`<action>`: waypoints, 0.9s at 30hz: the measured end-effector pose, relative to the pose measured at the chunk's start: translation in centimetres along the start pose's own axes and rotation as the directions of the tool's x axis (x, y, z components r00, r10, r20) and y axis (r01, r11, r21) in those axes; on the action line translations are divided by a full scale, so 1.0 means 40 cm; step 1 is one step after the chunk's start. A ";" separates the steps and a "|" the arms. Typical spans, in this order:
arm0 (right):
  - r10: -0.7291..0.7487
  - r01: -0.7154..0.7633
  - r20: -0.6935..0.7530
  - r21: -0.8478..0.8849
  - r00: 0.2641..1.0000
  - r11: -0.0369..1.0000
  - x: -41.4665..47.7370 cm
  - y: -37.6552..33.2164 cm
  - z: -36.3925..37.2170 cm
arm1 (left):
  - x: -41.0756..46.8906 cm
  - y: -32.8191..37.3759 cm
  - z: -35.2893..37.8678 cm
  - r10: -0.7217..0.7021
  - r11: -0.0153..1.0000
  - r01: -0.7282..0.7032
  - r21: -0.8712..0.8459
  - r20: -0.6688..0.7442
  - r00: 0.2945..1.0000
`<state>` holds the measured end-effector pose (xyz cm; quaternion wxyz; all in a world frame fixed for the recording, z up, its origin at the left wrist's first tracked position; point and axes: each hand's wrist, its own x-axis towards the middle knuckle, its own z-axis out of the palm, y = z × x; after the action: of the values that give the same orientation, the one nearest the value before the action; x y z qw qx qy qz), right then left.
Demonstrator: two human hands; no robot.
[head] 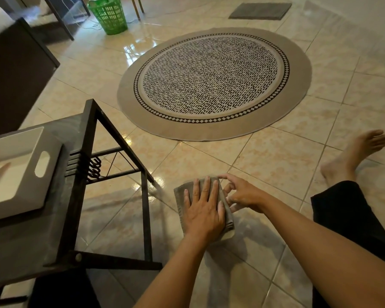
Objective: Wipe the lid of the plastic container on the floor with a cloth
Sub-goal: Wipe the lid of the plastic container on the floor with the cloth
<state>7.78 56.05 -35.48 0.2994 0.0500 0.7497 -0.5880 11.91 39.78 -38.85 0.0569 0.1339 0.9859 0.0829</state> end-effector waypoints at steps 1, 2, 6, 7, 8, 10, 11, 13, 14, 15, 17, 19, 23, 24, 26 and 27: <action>-0.006 0.006 -0.001 0.002 1.000 1.000 -0.002 0.000 0.000 | 0.011 -0.004 -0.005 0.005 1.000 -0.005 0.000 -0.003 1.000; -0.013 0.013 -0.005 0.000 1.000 1.000 -0.003 0.000 0.000 | 0.022 -0.011 -0.012 -0.005 1.000 0.005 -0.005 0.000 1.000; -0.015 0.015 -0.028 -0.010 0.999 1.000 -0.002 0.004 0.006 | 0.009 -0.035 -0.018 -0.095 0.995 0.095 -0.025 0.012 0.995; -0.013 0.013 -0.029 -0.010 0.999 1.000 0.000 0.004 0.007 | -0.004 -0.028 -0.015 -0.097 0.995 0.098 -0.023 0.022 0.995; -0.013 0.012 -0.027 -0.013 1.000 1.000 0.002 0.005 0.006 | -0.013 -0.018 -0.010 -0.089 0.996 0.089 -0.016 0.032 0.996; -0.013 0.012 -0.020 -0.021 1.000 1.000 0.004 0.006 0.004 | -0.015 0.005 -0.003 -0.054 0.999 0.054 -0.007 0.028 0.998; -0.013 0.012 -0.018 -0.023 1.000 1.000 0.003 0.006 0.002 | -0.007 0.012 -0.004 -0.034 0.999 0.034 -0.011 0.019 0.999; -0.014 0.013 -0.017 -0.021 1.000 1.000 0.002 0.007 0.002 | 0.016 0.009 -0.016 -0.009 1.000 0.009 -0.009 0.007 1.000; -0.014 0.014 -0.020 -0.020 1.000 1.000 0.002 0.007 0.003 | 0.025 -0.001 -0.022 -0.012 1.000 0.012 -0.007 0.008 1.000; -0.014 0.014 -0.026 -0.020 1.000 1.000 0.002 0.008 0.005 | 0.030 -0.014 -0.027 -0.029 1.000 0.029 -0.010 0.012 1.000; -0.013 0.012 -0.038 -0.020 0.999 1.000 0.003 0.010 0.009 | 0.023 -0.038 -0.027 -0.077 0.997 0.077 -0.018 0.019 0.997; -0.010 0.009 -0.040 -0.023 0.999 1.000 0.007 0.012 0.010 | -0.002 -0.041 -0.018 -0.099 0.995 0.100 -0.025 0.027 0.995; -0.011 0.009 -0.035 -0.041 0.999 0.999 0.010 0.012 0.008 | -0.019 0.006 0.008 -0.044 0.999 0.045 -0.018 0.027 0.999; -0.009 0.008 -0.034 -0.041 0.999 0.999 0.008 0.011 0.007 | -0.009 0.012 0.006 -0.032 0.999 0.032 -0.024 0.016 0.999; -0.011 0.009 -0.040 -0.040 0.999 0.999 0.004 0.011 0.008 | 0.015 0.002 -0.007 -0.022 0.999 0.022 -0.029 0.003 1.000; -0.014 0.012 -0.048 -0.042 0.999 0.999 0.001 0.010 0.009 | 0.024 -0.011 -0.014 -0.032 0.999 0.033 -0.028 0.005 0.999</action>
<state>8.05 55.85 -35.89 0.2784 0.0532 0.7691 -0.5728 10.80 39.55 -38.48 0.0624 0.1172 0.9865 0.0955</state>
